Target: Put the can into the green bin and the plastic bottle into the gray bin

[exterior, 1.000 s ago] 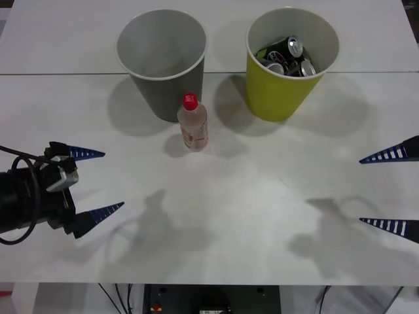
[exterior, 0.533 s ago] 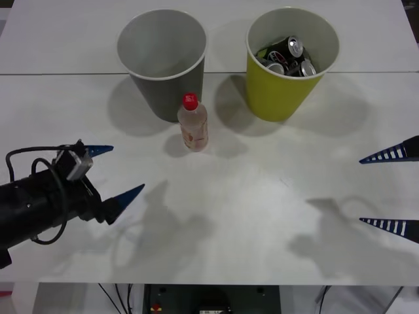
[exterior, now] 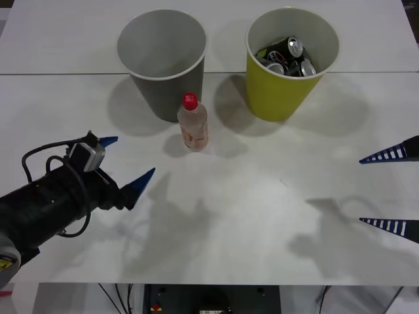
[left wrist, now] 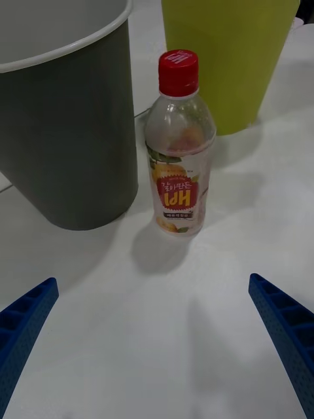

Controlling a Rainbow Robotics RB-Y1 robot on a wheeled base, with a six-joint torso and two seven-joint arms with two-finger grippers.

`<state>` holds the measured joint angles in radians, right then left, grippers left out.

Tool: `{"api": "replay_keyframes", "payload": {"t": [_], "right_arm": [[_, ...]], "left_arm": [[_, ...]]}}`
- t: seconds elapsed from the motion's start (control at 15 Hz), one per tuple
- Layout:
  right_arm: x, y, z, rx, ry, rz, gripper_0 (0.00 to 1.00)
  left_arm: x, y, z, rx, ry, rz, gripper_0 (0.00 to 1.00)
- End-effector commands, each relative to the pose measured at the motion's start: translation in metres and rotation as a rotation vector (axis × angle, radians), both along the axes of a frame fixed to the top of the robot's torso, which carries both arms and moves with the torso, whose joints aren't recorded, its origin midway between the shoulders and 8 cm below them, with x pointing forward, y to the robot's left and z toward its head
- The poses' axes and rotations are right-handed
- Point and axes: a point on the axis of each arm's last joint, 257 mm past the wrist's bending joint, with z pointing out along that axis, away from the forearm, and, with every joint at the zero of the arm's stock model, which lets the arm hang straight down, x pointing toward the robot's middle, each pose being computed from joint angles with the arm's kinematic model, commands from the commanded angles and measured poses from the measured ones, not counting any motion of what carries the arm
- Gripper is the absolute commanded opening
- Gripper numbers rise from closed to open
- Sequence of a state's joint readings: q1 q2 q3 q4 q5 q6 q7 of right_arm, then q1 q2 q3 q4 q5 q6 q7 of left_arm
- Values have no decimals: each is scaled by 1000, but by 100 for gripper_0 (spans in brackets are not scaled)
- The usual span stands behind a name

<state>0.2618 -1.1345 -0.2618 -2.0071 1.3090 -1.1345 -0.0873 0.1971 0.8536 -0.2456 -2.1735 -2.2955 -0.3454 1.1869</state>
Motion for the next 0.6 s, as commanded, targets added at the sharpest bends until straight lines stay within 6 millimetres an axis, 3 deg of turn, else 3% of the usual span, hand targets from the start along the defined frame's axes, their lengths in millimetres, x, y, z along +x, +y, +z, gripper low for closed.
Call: {"api": "replay_keyframes", "payload": {"t": [0.07,0.6], "right_arm": [[0,0,0,0,0,0,100],[0,0,0,0,0,0,100]], "left_arm": [[3,-8,-3,-30,-14,28,100],[30,-31,-34,-85,-186,58,100]]}}
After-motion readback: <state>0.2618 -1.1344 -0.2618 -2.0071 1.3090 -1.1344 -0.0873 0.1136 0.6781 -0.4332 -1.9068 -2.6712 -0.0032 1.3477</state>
